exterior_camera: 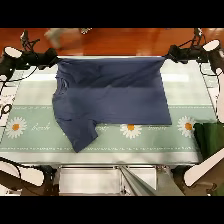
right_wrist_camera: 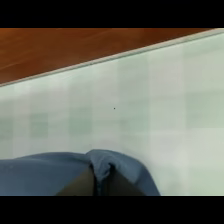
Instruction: Fold the shirts.
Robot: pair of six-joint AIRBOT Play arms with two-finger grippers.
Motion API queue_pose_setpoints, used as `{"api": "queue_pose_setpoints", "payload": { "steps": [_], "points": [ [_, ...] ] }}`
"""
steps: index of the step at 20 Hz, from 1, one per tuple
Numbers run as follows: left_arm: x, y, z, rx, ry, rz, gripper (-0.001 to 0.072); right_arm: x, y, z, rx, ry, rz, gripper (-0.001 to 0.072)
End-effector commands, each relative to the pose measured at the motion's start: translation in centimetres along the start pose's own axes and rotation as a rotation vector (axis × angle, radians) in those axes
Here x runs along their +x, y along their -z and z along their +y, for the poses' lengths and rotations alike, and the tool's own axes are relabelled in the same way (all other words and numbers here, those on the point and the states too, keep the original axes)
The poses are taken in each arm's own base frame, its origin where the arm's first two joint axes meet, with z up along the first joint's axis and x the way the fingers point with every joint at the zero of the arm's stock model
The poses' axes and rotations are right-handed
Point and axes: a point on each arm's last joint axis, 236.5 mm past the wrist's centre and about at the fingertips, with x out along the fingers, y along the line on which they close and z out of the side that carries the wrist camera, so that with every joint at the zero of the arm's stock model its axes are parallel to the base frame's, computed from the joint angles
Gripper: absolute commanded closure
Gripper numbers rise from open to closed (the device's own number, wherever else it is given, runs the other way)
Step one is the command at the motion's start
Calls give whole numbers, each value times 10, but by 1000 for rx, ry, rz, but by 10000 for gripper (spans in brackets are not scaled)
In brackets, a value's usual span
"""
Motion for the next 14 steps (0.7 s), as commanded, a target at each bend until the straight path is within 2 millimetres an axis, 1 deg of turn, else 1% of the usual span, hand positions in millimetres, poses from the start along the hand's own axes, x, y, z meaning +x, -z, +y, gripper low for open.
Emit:
{"api": "queue_pose_setpoints", "payload": {
  "steps": [1, 2, 3, 4, 5, 7, 9, 11, 12, 14],
  "points": [
    [-4, 10, -6, 49, 24, 59, 687, 1, 20, 1, -7, -24, 92, 682],
    [-10, 17, -10, 64, 35, 92, 687, -2, 29, 3, -9, -33, 134, 681],
    [-15, 28, -13, 87, 50, 143, 687, -4, 40, 2, -11, -37, 181, 682],
    [-20, 42, -14, 99, 65, 205, 688, -7, 53, -5, -27, -15, 239, 681],
    [-22, 61, -12, 113, 70, 280, 688, -10, 66, -15, -37, 27, 296, 682],
    [-23, 97, 2, 107, 48, 398, 688, -13, 92, -31, -27, 82, 391, 681],
    [-22, 123, 14, 68, 39, 468, 688, -12, 114, -36, -2, 83, 455, 681],
    [-22, 142, 20, 44, 37, 518, 688, -10, 124, -39, 10, 84, 481, 681],
    [-22, 147, 21, 39, 37, 533, 688, -10, 126, -39, 15, 82, 486, 681],
    [-23, 149, 23, 41, 33, 543, 688, -11, 127, -39, 15, 82, 495, 681]
  ]
}}
